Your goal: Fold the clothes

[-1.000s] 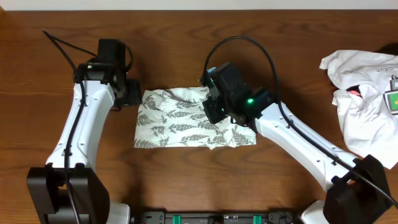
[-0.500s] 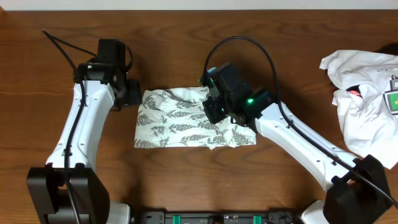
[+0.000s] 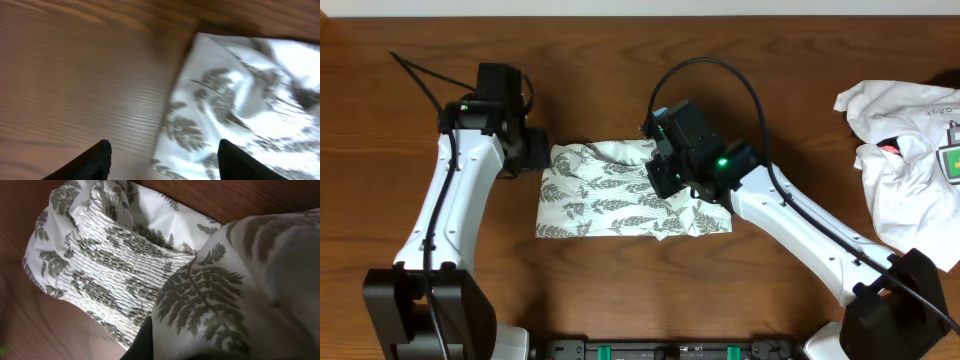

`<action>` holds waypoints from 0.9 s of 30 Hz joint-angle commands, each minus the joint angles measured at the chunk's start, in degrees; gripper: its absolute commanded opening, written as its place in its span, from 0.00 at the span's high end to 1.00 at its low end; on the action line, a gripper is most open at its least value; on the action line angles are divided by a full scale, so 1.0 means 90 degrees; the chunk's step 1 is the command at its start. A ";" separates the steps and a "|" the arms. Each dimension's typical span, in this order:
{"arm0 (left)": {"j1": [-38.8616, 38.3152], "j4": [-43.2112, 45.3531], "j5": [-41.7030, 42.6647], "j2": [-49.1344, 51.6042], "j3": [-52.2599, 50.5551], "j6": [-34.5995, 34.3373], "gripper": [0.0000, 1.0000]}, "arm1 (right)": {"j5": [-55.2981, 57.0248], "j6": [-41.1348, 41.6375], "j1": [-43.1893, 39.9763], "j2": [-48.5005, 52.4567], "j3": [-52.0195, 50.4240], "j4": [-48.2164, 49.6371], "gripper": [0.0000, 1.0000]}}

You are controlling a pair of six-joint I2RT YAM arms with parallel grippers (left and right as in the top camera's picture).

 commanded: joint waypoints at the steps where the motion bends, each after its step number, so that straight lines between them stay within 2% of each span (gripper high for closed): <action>1: -0.0029 -0.0032 0.1103 0.0061 -0.0049 -0.0029 0.32 | -0.0027 0.0070 0.0046 -0.0007 0.0160 0.0041 0.99; 11: -0.0466 0.0206 0.1923 0.0146 -0.0437 -0.0032 0.35 | 0.0017 0.0068 0.0034 -0.0007 0.0160 0.0041 0.99; 27: -0.0653 0.2047 0.1938 0.0146 -0.2157 -0.0053 0.35 | 0.0017 0.0068 0.0024 -0.0007 0.0160 0.0032 0.99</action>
